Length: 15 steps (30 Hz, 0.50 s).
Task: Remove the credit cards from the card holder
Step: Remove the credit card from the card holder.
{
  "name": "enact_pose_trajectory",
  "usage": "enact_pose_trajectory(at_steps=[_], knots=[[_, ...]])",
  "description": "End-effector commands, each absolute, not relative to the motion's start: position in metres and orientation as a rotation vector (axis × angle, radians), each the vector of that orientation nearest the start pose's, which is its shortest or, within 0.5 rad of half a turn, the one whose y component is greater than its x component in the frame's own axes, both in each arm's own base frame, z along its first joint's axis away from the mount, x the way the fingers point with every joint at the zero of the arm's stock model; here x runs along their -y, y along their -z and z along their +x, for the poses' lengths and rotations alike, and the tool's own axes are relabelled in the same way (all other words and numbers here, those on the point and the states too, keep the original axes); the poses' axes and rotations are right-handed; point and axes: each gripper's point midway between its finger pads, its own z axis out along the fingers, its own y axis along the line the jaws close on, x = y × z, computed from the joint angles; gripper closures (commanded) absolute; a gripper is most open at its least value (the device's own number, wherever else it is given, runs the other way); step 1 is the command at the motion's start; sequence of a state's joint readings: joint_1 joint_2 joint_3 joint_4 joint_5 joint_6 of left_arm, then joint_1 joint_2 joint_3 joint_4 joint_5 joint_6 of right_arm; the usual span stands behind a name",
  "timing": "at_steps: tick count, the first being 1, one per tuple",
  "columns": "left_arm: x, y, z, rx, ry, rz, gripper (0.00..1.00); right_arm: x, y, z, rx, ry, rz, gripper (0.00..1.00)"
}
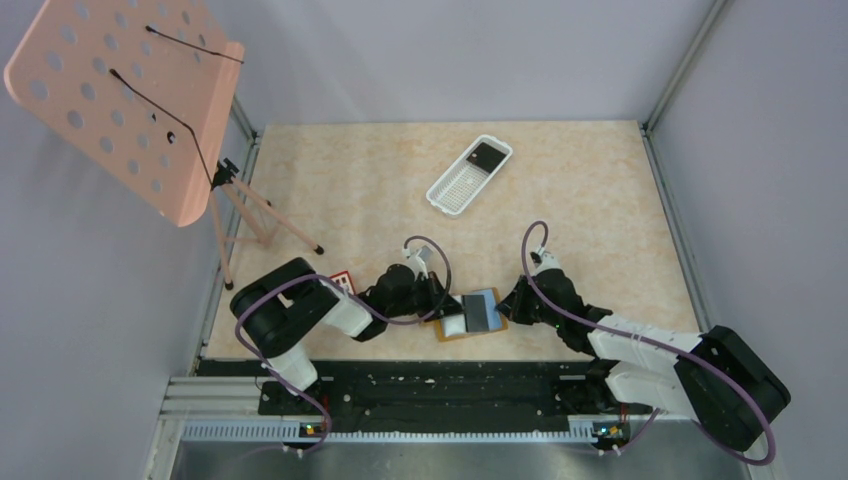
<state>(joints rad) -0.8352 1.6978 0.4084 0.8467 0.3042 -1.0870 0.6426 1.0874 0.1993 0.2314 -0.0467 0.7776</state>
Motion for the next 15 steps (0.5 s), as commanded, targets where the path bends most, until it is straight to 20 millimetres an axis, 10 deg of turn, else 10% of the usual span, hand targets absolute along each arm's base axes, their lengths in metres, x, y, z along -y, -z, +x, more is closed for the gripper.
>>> enact_pose_trajectory(at_steps=[1, 15], knots=[[0.337, -0.05, 0.19, -2.298, 1.46, -0.045, 1.0, -0.184, -0.01, 0.195, -2.402, -0.724, 0.126, 1.0], [0.316, -0.051, 0.194, -2.308, 1.395, -0.084, 1.0, -0.184, -0.011, 0.196, -2.399, -0.724, 0.125, 1.0]])
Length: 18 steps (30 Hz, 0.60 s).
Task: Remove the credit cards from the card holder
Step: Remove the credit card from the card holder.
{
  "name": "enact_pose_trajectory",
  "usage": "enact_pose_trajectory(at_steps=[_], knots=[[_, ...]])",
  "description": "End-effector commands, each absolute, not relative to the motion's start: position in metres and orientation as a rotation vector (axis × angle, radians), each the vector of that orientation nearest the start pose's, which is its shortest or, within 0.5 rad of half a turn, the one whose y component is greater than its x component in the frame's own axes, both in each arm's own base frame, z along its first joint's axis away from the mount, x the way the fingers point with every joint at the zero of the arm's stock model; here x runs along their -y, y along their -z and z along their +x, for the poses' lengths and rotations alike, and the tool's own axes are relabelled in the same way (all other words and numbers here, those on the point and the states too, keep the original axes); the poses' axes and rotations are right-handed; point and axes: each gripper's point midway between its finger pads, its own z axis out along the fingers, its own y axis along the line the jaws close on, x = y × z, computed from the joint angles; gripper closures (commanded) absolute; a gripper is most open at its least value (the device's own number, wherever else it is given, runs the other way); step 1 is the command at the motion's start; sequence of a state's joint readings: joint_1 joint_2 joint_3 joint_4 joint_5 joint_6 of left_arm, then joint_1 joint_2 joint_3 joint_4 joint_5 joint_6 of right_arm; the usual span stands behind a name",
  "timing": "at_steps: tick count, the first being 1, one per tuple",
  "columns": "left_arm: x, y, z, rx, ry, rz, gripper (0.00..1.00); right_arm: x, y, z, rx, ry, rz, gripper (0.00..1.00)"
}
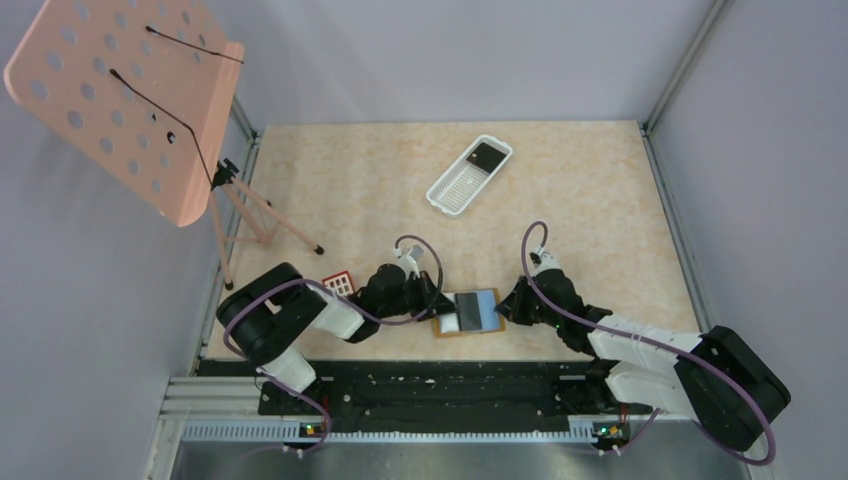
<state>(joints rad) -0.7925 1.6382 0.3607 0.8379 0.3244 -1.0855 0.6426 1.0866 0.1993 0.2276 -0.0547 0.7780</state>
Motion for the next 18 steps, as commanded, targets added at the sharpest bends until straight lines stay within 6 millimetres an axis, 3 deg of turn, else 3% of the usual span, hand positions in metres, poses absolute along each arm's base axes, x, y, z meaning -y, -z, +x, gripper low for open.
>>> enact_pose_trajectory(at_steps=[1, 4, 8, 11, 15, 18], knots=[[0.317, -0.053, 0.194, -2.305, 1.402, -0.072, 1.0, -0.186, -0.013, 0.196, -2.395, -0.733, 0.123, 1.0], [0.324, -0.061, 0.19, -2.296, 1.45, -0.012, 1.0, -0.193, -0.023, 0.196, -2.379, -0.78, 0.09, 0.99], [0.333, -0.07, 0.188, -2.269, 1.512, 0.043, 1.0, -0.198, -0.045, 0.198, -2.34, -0.826, 0.069, 0.83], [0.34, -0.072, 0.186, -2.277, 1.555, 0.087, 1.0, -0.199, -0.063, 0.201, -2.289, -0.847, 0.064, 0.77], [0.345, -0.068, 0.188, -2.292, 1.576, 0.062, 1.0, -0.203, -0.076, 0.201, -2.245, -0.885, 0.022, 0.78], [0.345, -0.062, 0.189, -2.312, 1.57, 0.03, 1.0, -0.22, -0.083, 0.195, -2.221, -1.006, -0.049, 0.8]])
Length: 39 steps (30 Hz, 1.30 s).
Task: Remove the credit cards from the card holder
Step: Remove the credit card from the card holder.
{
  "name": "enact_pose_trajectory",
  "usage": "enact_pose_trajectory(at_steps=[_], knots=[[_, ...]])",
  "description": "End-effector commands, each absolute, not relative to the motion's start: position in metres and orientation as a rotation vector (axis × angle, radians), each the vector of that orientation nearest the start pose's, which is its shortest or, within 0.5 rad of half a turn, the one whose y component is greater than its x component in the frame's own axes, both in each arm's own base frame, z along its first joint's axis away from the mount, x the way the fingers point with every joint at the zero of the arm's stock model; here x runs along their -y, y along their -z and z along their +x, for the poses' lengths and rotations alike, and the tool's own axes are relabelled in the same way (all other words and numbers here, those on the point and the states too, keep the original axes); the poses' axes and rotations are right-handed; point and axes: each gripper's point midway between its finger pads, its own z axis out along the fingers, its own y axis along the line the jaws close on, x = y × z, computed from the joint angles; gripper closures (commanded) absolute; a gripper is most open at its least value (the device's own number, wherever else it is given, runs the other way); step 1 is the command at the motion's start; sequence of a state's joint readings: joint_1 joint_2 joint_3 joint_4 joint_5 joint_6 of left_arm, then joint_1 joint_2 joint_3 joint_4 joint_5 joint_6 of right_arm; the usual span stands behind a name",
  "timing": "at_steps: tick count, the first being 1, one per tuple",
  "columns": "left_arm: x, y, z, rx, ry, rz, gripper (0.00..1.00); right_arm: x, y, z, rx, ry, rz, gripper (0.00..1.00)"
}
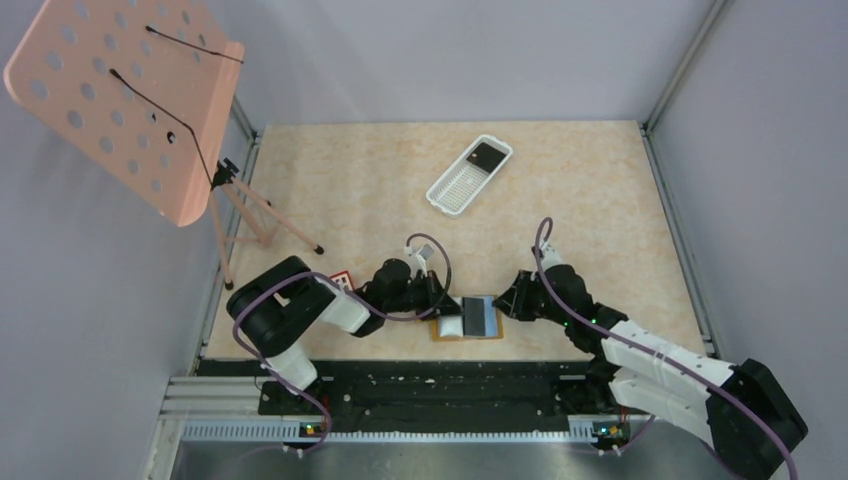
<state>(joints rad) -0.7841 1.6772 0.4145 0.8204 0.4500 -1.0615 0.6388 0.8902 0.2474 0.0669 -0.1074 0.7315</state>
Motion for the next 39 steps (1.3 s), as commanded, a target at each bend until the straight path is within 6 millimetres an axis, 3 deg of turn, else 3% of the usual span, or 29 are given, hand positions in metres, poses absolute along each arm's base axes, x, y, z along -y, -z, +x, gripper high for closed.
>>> enact_pose_trajectory(at_steps=[1, 5, 9, 12, 25, 31, 39], knots=[[0.345, -0.061, 0.19, -2.317, 1.568, 0.024, 1.0, -0.227, -0.086, 0.192, -2.211, -1.058, -0.075, 0.8], [0.344, -0.056, 0.19, -2.335, 1.555, 0.002, 1.0, -0.235, -0.08, 0.192, -2.25, -1.096, -0.071, 0.81], [0.342, -0.062, 0.189, -2.301, 1.564, 0.015, 1.0, -0.232, -0.066, 0.191, -2.306, -1.061, -0.042, 0.69], [0.342, -0.069, 0.187, -2.27, 1.59, 0.039, 1.0, -0.23, -0.061, 0.19, -2.309, -1.057, -0.029, 0.66], [0.345, -0.083, 0.182, -2.182, 1.72, 0.051, 1.0, -0.231, -0.054, 0.187, -2.315, -1.072, -0.045, 0.58], [0.343, -0.083, 0.18, -2.173, 1.737, 0.045, 1.0, -0.229, -0.057, 0.188, -2.292, -1.083, -0.042, 0.51], [0.341, -0.078, 0.18, -2.189, 1.729, 0.035, 1.0, -0.229, -0.054, 0.186, -2.286, -1.096, -0.074, 0.51]])
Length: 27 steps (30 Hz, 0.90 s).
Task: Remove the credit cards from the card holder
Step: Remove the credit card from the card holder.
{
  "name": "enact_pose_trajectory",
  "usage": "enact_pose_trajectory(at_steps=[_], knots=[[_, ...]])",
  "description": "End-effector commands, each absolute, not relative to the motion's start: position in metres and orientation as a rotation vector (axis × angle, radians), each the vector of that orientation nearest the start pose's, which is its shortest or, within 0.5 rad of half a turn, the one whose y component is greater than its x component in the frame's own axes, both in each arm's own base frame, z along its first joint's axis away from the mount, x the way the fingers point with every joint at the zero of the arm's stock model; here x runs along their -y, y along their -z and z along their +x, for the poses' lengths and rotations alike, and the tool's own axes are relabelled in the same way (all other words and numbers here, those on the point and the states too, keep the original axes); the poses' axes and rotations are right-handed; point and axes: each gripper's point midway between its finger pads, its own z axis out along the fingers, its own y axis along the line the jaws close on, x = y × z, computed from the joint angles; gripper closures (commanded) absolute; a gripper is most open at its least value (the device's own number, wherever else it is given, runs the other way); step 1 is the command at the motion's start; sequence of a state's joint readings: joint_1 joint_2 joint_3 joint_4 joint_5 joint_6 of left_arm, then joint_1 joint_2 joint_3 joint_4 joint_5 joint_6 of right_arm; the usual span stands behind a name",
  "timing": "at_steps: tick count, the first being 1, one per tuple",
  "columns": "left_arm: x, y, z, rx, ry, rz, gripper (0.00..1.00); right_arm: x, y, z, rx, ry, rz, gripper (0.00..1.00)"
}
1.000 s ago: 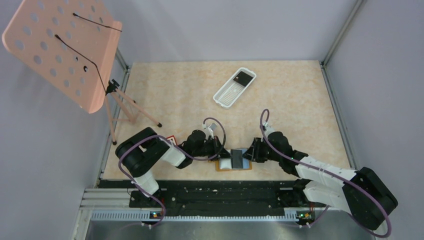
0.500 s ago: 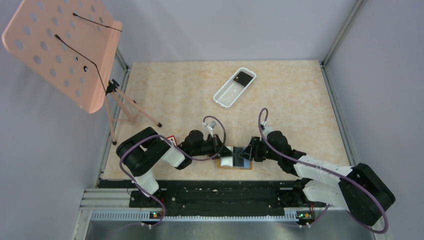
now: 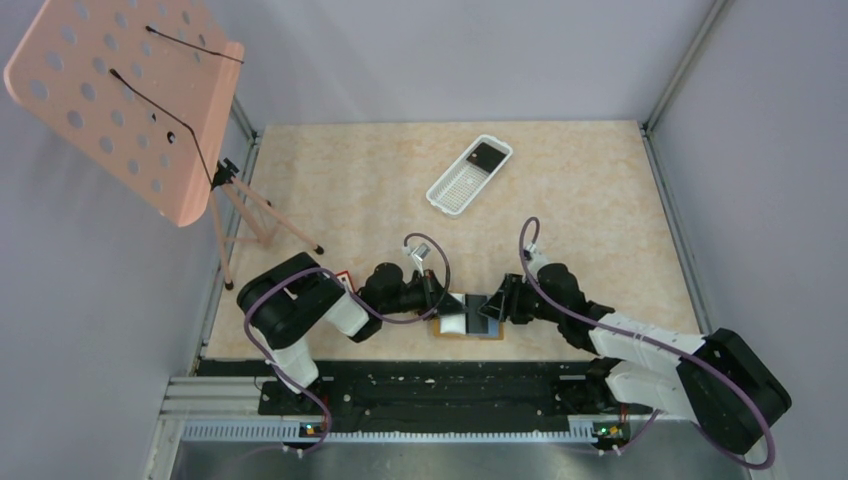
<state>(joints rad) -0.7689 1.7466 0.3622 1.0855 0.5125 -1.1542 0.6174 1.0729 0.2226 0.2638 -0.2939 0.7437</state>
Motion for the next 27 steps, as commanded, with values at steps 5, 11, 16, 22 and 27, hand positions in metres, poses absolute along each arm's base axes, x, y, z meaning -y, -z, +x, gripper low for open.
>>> enact_pose_trajectory(at_steps=[5, 11, 16, 22, 27], knots=[[0.342, -0.079, 0.179, -2.175, 1.752, 0.031, 1.0, -0.233, -0.054, 0.184, -2.281, -1.137, -0.08, 0.53], [0.341, -0.076, 0.179, -2.178, 1.75, 0.029, 1.0, -0.232, -0.048, 0.184, -2.289, -1.136, -0.062, 0.8], [0.335, -0.071, 0.181, -2.175, 1.701, 0.006, 1.0, -0.224, -0.044, 0.188, -2.296, -1.077, -0.026, 1.0], [0.33, -0.066, 0.183, -2.196, 1.662, 0.0, 1.0, -0.215, -0.041, 0.191, -2.304, -1.015, -0.007, 1.0], [0.325, -0.066, 0.186, -2.191, 1.649, -0.02, 1.0, -0.212, -0.041, 0.192, -2.313, -0.99, -0.004, 1.0]])
